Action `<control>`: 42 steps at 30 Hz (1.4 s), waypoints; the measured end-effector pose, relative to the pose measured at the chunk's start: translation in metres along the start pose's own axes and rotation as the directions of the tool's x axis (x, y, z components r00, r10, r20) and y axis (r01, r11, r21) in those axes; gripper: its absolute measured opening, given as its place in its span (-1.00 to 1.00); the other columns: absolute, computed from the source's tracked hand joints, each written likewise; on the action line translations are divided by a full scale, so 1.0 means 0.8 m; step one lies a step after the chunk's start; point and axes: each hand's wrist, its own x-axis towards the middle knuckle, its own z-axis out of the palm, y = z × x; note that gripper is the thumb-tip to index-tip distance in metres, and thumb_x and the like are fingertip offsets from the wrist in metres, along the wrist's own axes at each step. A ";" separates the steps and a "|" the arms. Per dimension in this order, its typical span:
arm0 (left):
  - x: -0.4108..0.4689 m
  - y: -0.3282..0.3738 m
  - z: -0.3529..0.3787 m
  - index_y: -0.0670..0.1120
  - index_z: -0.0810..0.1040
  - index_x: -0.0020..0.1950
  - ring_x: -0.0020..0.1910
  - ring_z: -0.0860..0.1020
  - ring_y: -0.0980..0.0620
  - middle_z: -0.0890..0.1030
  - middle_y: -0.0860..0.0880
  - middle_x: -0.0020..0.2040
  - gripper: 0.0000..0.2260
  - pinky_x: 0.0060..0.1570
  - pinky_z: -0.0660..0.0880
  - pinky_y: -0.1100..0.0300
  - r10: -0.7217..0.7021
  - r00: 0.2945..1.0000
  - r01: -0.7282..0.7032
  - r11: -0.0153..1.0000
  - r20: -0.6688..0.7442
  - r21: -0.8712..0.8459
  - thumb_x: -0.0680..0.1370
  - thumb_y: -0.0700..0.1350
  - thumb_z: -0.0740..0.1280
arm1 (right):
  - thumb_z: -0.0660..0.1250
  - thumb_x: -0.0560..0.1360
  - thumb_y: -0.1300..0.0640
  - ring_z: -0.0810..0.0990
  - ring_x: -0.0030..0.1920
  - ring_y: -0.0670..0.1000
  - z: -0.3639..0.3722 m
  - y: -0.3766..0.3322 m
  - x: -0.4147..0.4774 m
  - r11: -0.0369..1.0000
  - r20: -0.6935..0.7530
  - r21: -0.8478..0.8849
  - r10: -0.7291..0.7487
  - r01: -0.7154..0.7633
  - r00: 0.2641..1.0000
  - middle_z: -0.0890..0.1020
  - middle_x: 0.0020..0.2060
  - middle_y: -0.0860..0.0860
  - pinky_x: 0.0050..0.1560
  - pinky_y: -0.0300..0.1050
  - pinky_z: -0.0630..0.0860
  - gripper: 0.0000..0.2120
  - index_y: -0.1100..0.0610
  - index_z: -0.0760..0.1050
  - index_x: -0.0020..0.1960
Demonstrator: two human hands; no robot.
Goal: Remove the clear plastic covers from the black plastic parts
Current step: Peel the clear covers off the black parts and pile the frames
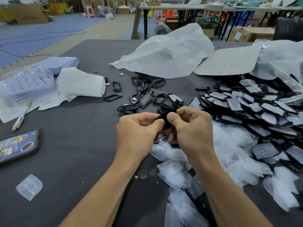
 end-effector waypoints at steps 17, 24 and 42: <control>0.022 -0.004 -0.020 0.08 0.76 -0.15 -0.31 0.72 0.01 0.76 0.01 -0.22 -0.76 -0.32 0.61 0.12 -0.084 0.971 0.051 0.988 -0.223 -0.146 0.42 -0.29 0.50 | 0.37 0.55 0.20 0.60 -0.37 -0.08 -0.036 0.001 0.016 0.847 -0.246 -0.525 -0.247 0.085 0.937 0.64 -0.41 -0.15 -0.24 -0.09 0.60 -0.80 -0.05 0.70 -0.11; 0.022 0.003 -0.019 -0.04 0.62 0.01 -0.30 0.71 -0.02 0.76 -0.05 -0.16 -0.68 -0.44 0.59 0.16 -0.106 0.982 0.058 0.956 -0.156 -0.289 0.49 -0.46 0.36 | 0.33 0.48 0.11 0.51 0.13 0.03 -0.054 -0.003 0.020 0.483 -0.022 -0.876 0.004 -0.021 1.000 0.70 -0.11 -0.14 0.33 0.02 0.32 -0.80 -0.16 0.68 -0.11; 0.023 0.000 -0.019 -0.02 0.54 -0.05 -0.24 0.74 -0.01 0.76 -0.07 -0.19 -0.69 -0.27 0.62 0.03 -0.084 0.994 0.069 0.977 -0.068 -0.201 0.51 -0.45 0.35 | 0.51 0.44 0.07 0.62 -0.36 -0.18 -0.053 -0.006 0.019 0.787 0.025 -0.602 -0.145 0.131 0.989 0.64 -0.44 -0.22 -0.29 -0.30 0.54 -0.85 -0.05 0.69 -0.31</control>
